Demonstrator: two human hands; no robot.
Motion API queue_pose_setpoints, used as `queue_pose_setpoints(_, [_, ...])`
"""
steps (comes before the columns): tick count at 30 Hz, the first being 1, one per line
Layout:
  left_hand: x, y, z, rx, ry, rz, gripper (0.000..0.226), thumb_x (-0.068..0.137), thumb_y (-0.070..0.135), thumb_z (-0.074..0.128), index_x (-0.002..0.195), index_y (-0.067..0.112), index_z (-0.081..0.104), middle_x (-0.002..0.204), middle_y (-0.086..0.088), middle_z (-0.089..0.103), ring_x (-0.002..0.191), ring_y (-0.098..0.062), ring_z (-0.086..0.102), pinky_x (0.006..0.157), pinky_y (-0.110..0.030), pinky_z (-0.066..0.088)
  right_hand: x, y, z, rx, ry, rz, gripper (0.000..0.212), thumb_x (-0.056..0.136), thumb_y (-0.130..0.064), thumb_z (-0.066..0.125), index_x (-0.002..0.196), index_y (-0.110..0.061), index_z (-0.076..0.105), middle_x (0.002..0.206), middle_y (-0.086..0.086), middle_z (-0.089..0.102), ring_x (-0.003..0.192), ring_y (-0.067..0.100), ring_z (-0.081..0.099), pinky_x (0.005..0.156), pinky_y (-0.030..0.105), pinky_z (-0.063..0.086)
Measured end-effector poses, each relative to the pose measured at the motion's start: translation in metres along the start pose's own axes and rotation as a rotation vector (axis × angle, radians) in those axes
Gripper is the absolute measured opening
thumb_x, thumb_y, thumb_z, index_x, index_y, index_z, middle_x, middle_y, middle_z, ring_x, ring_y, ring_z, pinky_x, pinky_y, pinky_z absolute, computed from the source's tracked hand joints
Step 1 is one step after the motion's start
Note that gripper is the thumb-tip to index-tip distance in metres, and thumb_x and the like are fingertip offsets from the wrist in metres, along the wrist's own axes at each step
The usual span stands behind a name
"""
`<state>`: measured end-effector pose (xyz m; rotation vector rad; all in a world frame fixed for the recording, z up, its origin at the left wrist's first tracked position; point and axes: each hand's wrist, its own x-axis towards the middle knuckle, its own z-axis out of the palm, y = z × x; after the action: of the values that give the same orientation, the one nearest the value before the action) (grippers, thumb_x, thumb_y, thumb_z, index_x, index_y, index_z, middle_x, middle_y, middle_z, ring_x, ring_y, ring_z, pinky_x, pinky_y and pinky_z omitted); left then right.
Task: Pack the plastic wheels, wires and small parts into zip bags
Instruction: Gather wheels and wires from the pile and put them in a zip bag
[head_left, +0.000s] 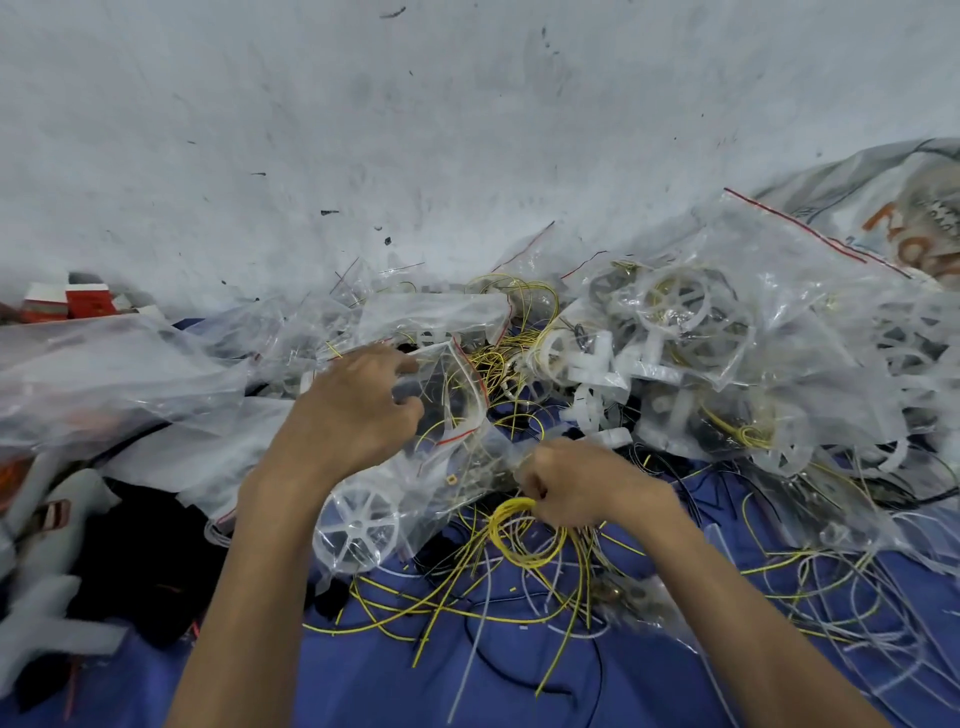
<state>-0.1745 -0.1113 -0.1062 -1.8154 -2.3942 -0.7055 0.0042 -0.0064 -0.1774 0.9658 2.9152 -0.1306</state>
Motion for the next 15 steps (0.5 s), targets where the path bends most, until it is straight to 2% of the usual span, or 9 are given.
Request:
queue_pose_setpoints(2, [0.0, -0.002, -0.001, -0.006, -0.016, 0.014, 0.042, 0.087, 0.019, 0.051, 0.128, 0.022, 0.053, 0.142, 0.003, 0.045, 0.131, -0.017, 0.036, 0.102, -0.029, 0.029, -0.004, 0.008, -0.012, 0.071, 0.102, 0.036, 0.009, 0.084, -0.019, 0.059, 0.077, -0.015, 0.056, 0.081, 0.003, 0.06, 0.079, 0.023, 0.06, 0.063, 0.029, 0.044])
queue_pose_setpoints(4, [0.0, -0.003, -0.002, -0.012, -0.037, 0.031, 0.041, 0.087, 0.018, 0.05, 0.127, 0.026, 0.054, 0.142, 0.004, 0.045, 0.132, -0.017, 0.036, 0.103, -0.03, 0.029, -0.011, 0.016, -0.026, 0.172, 0.202, 0.044, 0.01, 0.086, -0.027, 0.062, 0.079, -0.024, 0.055, 0.08, 0.0, 0.061, 0.075, 0.02, 0.059, 0.065, 0.03, 0.047])
queue_pose_setpoints(6, [-0.001, -0.004, -0.002, -0.041, -0.057, 0.073, 0.039, 0.087, 0.016, 0.048, 0.119, 0.034, 0.058, 0.138, 0.006, 0.048, 0.13, -0.017, 0.039, 0.101, -0.032, 0.03, -0.02, 0.019, -0.04, 0.34, 0.299, -0.012, 0.008, 0.088, -0.023, 0.062, 0.083, -0.017, 0.06, 0.072, 0.0, 0.064, 0.065, 0.017, 0.058, 0.062, 0.03, 0.047])
queue_pose_setpoints(8, [-0.002, -0.001, -0.003, -0.086, -0.075, 0.108, 0.038, 0.086, 0.011, 0.046, 0.099, 0.043, 0.062, 0.13, 0.008, 0.053, 0.124, -0.017, 0.044, 0.098, -0.032, 0.033, -0.028, 0.017, -0.05, 0.479, 0.394, -0.093, 0.007, 0.089, -0.015, 0.061, 0.083, -0.011, 0.062, 0.066, 0.003, 0.065, 0.058, 0.017, 0.059, 0.059, 0.027, 0.045])
queue_pose_setpoints(11, [-0.004, 0.004, -0.003, -0.051, -0.061, 0.107, 0.049, 0.08, 0.004, 0.043, 0.068, 0.048, 0.06, 0.128, 0.01, 0.054, 0.121, -0.015, 0.046, 0.097, -0.03, 0.037, -0.033, 0.013, -0.06, 0.548, 0.507, -0.128, 0.006, 0.088, -0.013, 0.062, 0.087, -0.014, 0.067, 0.069, -0.002, 0.064, 0.062, 0.011, 0.059, 0.061, 0.02, 0.045])
queue_pose_setpoints(13, [-0.004, 0.007, -0.001, 0.004, -0.059, 0.087, 0.047, 0.079, 0.004, 0.043, 0.065, 0.044, 0.063, 0.131, 0.011, 0.053, 0.121, -0.014, 0.046, 0.091, -0.028, 0.037, -0.034, 0.011, -0.064, 0.543, 0.588, -0.129, 0.013, 0.089, -0.014, 0.06, 0.096, -0.01, 0.07, 0.082, -0.006, 0.063, 0.072, 0.006, 0.059, 0.067, 0.013, 0.043])
queue_pose_setpoints(15, [-0.003, 0.008, 0.003, 0.003, -0.081, 0.078, 0.039, 0.084, 0.007, 0.042, 0.066, 0.036, 0.061, 0.125, 0.009, 0.057, 0.117, -0.016, 0.048, 0.086, -0.028, 0.037, -0.037, 0.009, -0.066, 0.561, 0.657, -0.147, 0.015, 0.09, -0.015, 0.059, 0.1, -0.01, 0.07, 0.09, -0.005, 0.064, 0.079, 0.002, 0.057, 0.07, 0.011, 0.039])
